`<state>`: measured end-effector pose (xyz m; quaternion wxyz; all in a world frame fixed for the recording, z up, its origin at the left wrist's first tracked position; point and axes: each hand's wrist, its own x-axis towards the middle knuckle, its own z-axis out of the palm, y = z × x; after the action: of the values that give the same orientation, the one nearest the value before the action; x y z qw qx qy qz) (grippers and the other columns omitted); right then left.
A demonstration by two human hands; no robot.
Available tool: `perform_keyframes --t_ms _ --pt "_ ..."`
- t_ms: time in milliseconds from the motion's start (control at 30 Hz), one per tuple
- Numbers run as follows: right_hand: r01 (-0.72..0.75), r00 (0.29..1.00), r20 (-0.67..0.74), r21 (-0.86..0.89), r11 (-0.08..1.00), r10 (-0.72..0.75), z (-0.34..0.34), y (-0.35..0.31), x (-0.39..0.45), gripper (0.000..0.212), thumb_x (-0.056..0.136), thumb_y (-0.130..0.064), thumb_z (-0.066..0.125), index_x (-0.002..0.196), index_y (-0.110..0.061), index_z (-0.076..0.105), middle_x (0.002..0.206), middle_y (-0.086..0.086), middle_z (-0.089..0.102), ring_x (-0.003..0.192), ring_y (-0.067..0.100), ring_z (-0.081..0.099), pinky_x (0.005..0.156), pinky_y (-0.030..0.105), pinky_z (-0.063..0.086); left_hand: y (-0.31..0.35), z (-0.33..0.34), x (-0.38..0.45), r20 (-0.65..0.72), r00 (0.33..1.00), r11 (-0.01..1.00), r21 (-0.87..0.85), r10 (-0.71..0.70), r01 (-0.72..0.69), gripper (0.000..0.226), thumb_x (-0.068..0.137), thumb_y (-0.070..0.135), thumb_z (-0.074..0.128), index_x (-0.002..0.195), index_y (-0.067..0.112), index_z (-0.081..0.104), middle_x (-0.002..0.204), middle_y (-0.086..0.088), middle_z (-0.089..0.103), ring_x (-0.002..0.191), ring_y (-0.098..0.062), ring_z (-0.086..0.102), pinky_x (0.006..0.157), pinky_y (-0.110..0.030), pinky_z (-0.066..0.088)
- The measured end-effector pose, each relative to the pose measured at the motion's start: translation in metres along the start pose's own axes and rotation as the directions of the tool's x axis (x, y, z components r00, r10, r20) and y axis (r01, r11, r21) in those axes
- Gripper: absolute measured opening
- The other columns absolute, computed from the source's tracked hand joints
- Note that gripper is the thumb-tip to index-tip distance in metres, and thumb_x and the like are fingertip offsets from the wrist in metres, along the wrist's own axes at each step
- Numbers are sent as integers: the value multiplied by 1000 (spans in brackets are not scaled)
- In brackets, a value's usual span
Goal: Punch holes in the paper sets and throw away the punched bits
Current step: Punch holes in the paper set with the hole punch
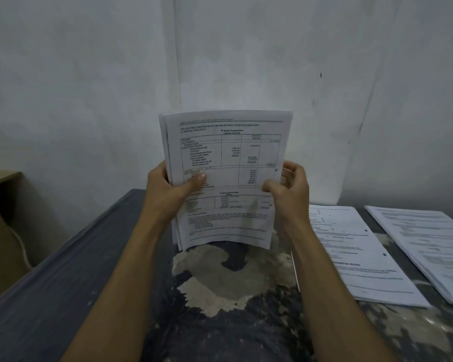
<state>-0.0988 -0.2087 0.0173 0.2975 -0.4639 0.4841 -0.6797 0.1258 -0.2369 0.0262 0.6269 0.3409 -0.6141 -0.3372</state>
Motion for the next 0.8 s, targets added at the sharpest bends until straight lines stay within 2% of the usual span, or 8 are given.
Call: perform_keyframes --t_ms 100,233,300,433,500,633,700,800 --pt "9 994 111 -37 999 -5 3 -9 -1 48 67 -22 66 114 -21 56 110 -3 69 100 18 68 81 41 62 3 1 -1 2 1000 999 -44 12 -12 32 73 21 88 102 23 74 102 5 78 92 -17 75 72 -28 61" --pt "-8 1000 6 2 1000 8 3 -12 -2 64 65 -22 66 128 -20 52 120 -1 65 109 17 64 91 41 58 3 2 -1 -6 1000 997 -82 -3 2 32 73 17 88 102 18 75 101 0 78 91 -21 75 72 -31 62" --pt "-43 996 72 -25 999 45 5 -12 -3 54 66 -22 66 119 -18 57 116 0 67 107 21 65 89 47 58 4 2 -1 -7 1000 995 -99 0 0 31 72 17 88 101 18 75 101 0 78 91 -21 75 72 -29 61" --pt "-26 999 21 -6 1000 26 8 -11 -5 55 72 -15 70 125 -17 55 115 -2 67 105 18 66 83 35 60 4 5 -1 -3 1000 994 -114 -3 3 30 72 16 87 100 19 76 100 0 78 91 -20 75 71 -28 61" --pt "-36 997 73 -19 999 38 11 -12 -7 55 68 -20 68 121 -18 56 114 -4 67 106 19 66 81 34 60 4 4 -1 -7 1000 993 -119 -5 4 29 72 16 87 99 20 76 100 1 78 90 -19 75 70 -27 61" --pt "-15 1000 8 4 1000 15 11 -17 -7 64 74 -15 69 134 -20 49 130 -4 60 120 15 58 98 39 53 5 3 -2 -8 1000 992 -128 -17 16 29 71 19 88 97 22 77 100 0 78 90 -20 75 70 -28 61" --pt "-14 995 96 -20 1000 16 13 -19 -8 59 68 -18 67 126 -19 54 119 -3 66 108 16 65 89 39 59 5 3 -1 -11 1000 992 -124 -14 13 28 71 17 88 96 21 77 100 -1 78 90 -20 75 70 -28 61" --pt "37 999 31 19 999 -37 12 -18 -7 48 78 -12 66 124 -21 54 115 -4 67 105 13 66 78 25 59 6 4 -2 -14 1000 994 -111 -27 25 27 70 17 88 95 20 77 98 0 78 88 -19 76 69 -27 61"
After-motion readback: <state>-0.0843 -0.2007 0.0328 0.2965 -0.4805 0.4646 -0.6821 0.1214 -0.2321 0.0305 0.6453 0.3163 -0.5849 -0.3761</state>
